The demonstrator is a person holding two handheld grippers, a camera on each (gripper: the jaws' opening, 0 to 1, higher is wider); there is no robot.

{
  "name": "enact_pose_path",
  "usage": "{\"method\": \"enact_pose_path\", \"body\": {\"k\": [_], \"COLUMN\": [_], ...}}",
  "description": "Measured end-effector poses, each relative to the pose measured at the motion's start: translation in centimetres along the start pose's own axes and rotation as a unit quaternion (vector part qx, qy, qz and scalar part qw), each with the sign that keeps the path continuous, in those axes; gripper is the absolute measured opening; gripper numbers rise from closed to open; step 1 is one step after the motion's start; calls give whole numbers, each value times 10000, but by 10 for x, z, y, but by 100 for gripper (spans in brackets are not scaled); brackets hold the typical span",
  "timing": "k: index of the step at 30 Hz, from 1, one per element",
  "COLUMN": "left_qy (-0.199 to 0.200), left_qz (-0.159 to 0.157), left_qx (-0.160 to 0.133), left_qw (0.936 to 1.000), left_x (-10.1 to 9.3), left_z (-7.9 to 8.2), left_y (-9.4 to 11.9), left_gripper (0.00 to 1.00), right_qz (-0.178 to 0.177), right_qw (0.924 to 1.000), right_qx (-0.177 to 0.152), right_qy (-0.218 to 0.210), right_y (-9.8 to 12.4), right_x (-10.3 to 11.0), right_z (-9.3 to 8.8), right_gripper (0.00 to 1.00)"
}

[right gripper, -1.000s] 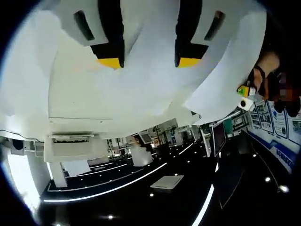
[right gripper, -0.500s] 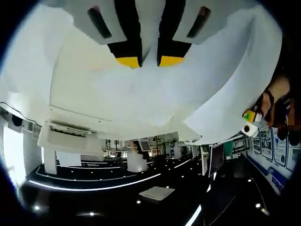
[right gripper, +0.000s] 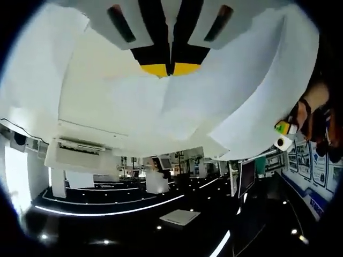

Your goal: Organize the stack of printing papers by aligning and flattening the scattered papers on the table

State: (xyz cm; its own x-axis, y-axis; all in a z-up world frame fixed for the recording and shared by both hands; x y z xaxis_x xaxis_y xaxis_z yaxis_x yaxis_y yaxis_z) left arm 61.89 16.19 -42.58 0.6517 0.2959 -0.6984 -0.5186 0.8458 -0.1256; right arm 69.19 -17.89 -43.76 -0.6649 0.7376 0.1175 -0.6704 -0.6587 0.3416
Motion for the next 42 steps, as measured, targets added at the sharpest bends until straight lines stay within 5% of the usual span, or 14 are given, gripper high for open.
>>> {"method": "enact_pose_path", "body": {"k": [11,33,42], "left_qy": [10,21,-3], "left_qz": [1,39,42], "left_qx": [-17,6,24], "left_qw": [10000,10000,10000], "left_x": [-1,-2,-2], "left_z": [-1,-1,-1], "left_y": [0,-1,-1], "left_gripper": [6,8,7], "right_qz": [302,32,-7], "right_qw": [9919,9845,9766], "right_qx": [-843,-1591,-2076], "right_qy": [-897,-737,-563], "right_y": [27,68,96], "right_x": [-6,-6,-5], "right_z": [16,52,89], "right_gripper": [0,0,0]}}
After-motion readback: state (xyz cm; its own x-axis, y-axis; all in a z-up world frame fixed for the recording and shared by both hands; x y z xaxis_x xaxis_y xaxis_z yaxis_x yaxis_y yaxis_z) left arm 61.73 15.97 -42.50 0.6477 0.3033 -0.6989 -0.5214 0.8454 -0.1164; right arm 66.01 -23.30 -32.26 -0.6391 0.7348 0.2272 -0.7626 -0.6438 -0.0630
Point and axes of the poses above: the point that each gripper's makers call its tool centre point, and the gripper's own axes: y roughly backward along the fingers, x roughly to its left, z roughly out of its top, the point moved 10 cm from there along y, roughly backward along the fingers
